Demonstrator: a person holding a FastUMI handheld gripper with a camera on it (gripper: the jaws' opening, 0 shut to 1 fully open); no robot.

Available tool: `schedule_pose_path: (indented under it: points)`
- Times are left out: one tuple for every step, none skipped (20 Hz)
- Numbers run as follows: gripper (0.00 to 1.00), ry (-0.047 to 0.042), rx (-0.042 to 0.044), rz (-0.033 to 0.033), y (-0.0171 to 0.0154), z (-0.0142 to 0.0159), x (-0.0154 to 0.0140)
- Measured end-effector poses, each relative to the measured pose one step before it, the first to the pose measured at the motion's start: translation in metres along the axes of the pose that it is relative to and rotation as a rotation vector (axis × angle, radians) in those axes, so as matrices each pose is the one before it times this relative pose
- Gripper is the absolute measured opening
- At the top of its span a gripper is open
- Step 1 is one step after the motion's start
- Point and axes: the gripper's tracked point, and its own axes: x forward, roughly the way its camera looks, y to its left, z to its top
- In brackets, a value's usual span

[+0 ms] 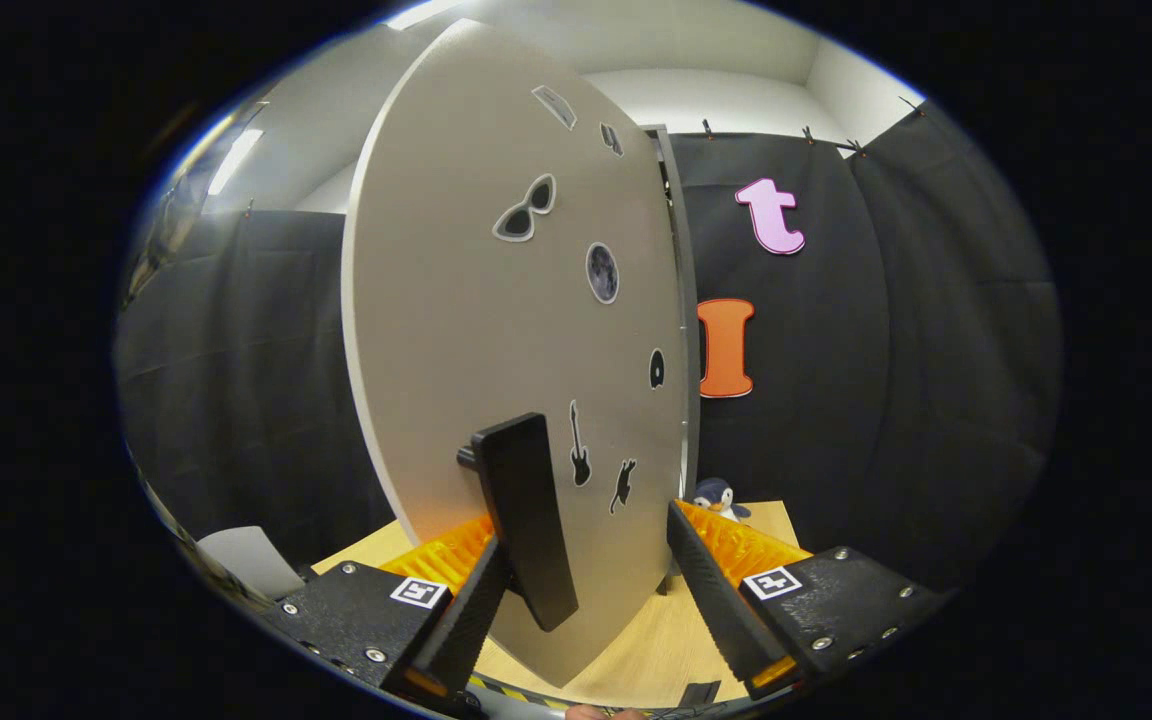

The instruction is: Open the shoe cabinet door, grab the shoes and put them into the shoe cabinet, then close the shoe cabinet door.

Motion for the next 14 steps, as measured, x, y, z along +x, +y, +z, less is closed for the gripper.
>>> schedule_pose_path:
  points:
    - [0.92,0.00549,0.00027,0.00074,0.00655,-0.00082,0.00612]
    - [0.92,0.0009,-0.00899,-0.00485,0.00712,0.00046,0.00378]
    - [0.92,-0.00732,-0.01118,-0.00764,0.00605,0.00312,0.00485]
    - [0.92,-0.00311,-0.00315,-0.00793,0.00706,0.00132,0.00456]
    - [0.92,0.00581,0.00584,-0.01182,0.00819,-0.00268,0.00383]
    - [0.92,0.00248,-0.00325,-0.01993,0.00628,-0.00157,0.00307]
    - [0.92,-0.00529,-0.01351,-0.02502,0.00313,0.00333,0.00302]
    - [0.92,-0.00697,-0.01222,-0.02472,0.00376,0.00217,0.00317]
    - [0.93,-0.00166,-0.00055,-0.02878,0.00327,-0.00108,0.00323]
    - [0.92,0.00063,0.00199,-0.03294,0.00334,-0.00022,0.0]
    - [0.92,-0.0039,-0.00432,-0.0238,0.00566,0.00003,-0.00036]
    - [0.92,-0.00532,-0.00338,-0.00092,0.00852,0.00017,-0.001]
    - [0.92,0.00377,0.00242,0.00749,0.01078,-0.00584,-0.0005]
    - [0.93,0.00065,-0.00731,0.00289,0.00955,-0.00458,0.00087]
